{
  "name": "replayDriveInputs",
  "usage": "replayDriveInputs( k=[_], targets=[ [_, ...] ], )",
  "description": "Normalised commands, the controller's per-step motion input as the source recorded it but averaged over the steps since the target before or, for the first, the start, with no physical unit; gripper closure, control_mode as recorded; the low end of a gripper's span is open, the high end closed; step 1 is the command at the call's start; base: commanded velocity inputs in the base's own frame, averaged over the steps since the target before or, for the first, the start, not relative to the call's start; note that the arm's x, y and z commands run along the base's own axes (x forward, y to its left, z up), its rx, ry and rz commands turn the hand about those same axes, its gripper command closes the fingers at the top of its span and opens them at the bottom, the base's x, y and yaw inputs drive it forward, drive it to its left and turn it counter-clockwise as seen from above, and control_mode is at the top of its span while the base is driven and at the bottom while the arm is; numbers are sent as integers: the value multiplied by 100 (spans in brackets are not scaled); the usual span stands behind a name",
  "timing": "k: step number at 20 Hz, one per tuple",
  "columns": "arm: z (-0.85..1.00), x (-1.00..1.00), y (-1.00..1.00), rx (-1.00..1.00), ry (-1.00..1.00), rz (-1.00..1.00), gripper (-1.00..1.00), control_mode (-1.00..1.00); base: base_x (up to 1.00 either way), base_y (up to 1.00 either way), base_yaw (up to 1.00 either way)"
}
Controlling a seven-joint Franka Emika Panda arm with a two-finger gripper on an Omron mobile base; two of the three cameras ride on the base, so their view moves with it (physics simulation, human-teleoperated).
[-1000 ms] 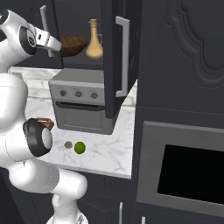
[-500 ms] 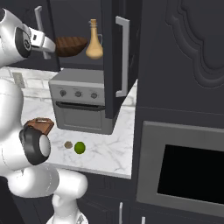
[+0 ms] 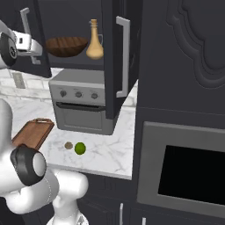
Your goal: Open the cabinet. Place the bowl and condiment on the counter. Then place the lime and garlic on the cutting board.
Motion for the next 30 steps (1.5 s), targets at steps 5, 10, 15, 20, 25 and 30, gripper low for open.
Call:
replayDriveInputs(
  k=[5, 10, 15, 20, 25, 30],
  targets=[
    [0, -100, 100, -5, 0, 19, 100, -100, 0, 0, 0],
    [0, -99, 100, -5, 0, 20, 100, -100, 0, 0, 0],
    [0, -74, 75, -2, -2, 8, -100, -100, 0, 0, 0],
    [6, -95, -4, 9, -8, 0, -100, -100, 0, 0, 0],
    [20, -95, -50, 13, -14, 0, -100, -100, 0, 0, 0],
    [29, -77, -78, 18, -16, 0, -100, -100, 0, 0, 0]
  ],
)
